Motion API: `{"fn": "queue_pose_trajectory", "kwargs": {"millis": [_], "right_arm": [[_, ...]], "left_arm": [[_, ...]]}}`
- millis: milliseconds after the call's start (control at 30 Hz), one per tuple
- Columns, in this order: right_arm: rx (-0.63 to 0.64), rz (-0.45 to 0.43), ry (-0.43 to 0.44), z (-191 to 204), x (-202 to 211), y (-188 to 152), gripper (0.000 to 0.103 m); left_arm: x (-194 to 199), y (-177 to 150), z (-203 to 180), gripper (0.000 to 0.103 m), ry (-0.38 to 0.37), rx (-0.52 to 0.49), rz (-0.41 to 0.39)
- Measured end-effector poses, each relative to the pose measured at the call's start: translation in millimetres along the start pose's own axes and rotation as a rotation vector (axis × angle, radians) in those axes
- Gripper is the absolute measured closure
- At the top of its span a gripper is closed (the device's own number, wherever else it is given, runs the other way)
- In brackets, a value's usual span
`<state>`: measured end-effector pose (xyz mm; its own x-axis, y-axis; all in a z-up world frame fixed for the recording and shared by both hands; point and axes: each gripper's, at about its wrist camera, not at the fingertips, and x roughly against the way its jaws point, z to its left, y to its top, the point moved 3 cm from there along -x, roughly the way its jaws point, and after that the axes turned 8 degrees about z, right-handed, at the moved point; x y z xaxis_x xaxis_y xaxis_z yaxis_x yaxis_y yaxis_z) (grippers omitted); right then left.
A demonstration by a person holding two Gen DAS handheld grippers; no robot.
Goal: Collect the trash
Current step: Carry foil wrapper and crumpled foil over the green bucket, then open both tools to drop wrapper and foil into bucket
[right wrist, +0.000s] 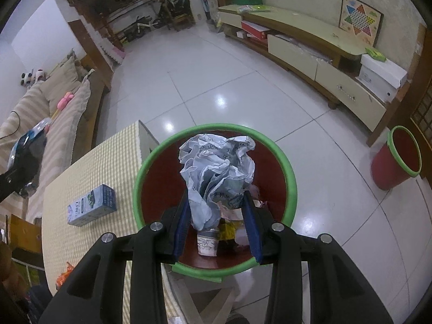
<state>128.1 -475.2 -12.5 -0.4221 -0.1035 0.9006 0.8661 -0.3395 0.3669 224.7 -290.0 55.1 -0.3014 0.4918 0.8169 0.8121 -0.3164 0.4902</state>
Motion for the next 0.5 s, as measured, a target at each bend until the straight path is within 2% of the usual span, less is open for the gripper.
{"fn": "queue_pose_trajectory", "kwargs": {"millis": [233,433,500], "right_arm": [[-0.006,0.002,-0.012,-3,-3,2,0.066],[-0.008,-0.008,-0.011,-3,-3,4,0.066],[-0.005,-0.014,-0.010,-2,-2,5,0.063]], "left_arm": [[-33,9,-24,0.074,-0.106,0.001,0.075],[-45,11,-36,0.073,-0.121,-0.011,0.103],[-48,14,-40,0.073,-0.126,-0.012,0.108]]}}
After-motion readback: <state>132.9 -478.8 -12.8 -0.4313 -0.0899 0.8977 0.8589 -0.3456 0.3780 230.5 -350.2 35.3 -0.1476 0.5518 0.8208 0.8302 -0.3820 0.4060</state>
